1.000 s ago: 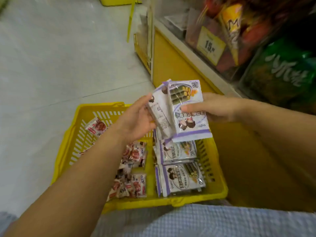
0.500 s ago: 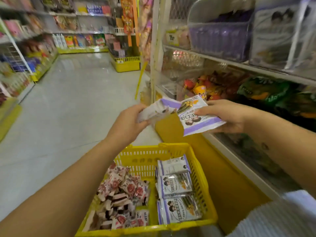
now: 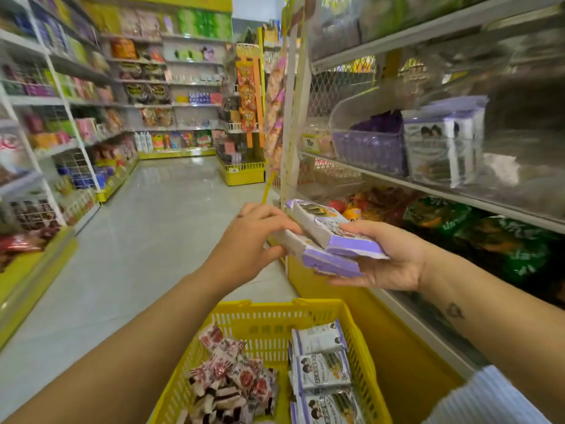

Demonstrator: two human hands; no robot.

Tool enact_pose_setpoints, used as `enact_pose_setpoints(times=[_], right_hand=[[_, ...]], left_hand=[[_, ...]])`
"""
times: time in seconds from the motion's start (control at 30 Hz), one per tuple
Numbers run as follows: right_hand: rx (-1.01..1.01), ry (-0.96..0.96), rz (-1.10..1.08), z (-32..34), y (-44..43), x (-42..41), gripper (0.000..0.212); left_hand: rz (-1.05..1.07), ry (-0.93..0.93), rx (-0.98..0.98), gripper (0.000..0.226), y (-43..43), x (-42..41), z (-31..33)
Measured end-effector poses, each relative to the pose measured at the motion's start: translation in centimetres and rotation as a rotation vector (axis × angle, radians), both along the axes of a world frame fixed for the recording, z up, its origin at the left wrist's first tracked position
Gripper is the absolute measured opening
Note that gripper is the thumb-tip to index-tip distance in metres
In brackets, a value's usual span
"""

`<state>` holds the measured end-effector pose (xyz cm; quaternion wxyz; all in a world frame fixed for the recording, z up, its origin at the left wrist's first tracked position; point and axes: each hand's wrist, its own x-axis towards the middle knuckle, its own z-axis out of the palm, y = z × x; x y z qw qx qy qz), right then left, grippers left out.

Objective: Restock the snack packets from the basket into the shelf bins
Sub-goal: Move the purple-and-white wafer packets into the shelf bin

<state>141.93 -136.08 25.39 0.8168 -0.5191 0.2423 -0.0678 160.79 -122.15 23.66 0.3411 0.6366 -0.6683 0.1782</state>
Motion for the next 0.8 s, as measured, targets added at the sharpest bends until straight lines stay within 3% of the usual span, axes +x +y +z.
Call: enact_pose_setpoints(times=[0.07,0.13,0.2,0.27,0.33,0.47,0.7,0.8], right_hand=[[-0.009,-0.022,-0.002,-0.2,0.6,-0.2,0.03],[-0.029,-0.05,-0.045,0.0,1.0,-0.3,0.03],[-0.038,-0.076,-0.11,0.2,1.1,-0.4,0.029],[-0.034,-0.105,-0.155,0.2,1.4,-0.4,0.021],[-0.033,-0.127,-0.188,0.2,1.8,-0.3,0.02],[-0.129,-0.147,-0.098,0.6,2.8,-0.3,0.024],[-0.995,0.106,0.028,4.6,0.6,-3.7,0.021],[-1.014,0.184,0.266,6.9,0.5,-4.8,0.024]], left_hand=[[-0.007,0.083,0.042,0.038,0.3,-0.9,0.3],[0.022,0.322,0.116,0.053,0.5,-1.7,0.7],[0.005,0.794,0.189,0.061,1.0,-2.6,1.3],[-0.115,1.296,0.252,0.036,1.4,-3.2,1.6],[-0.228,1.53,0.375,0.021,1.5,-3.9,1.4],[-0.272,1.602,0.391,0.028,1.1,-4.9,0.5],[-0.138,1.637,0.305,0.033,1.8,-2.5,0.5],[-0.108,1.616,0.368,0.03,2.2,-1.6,1.2]])
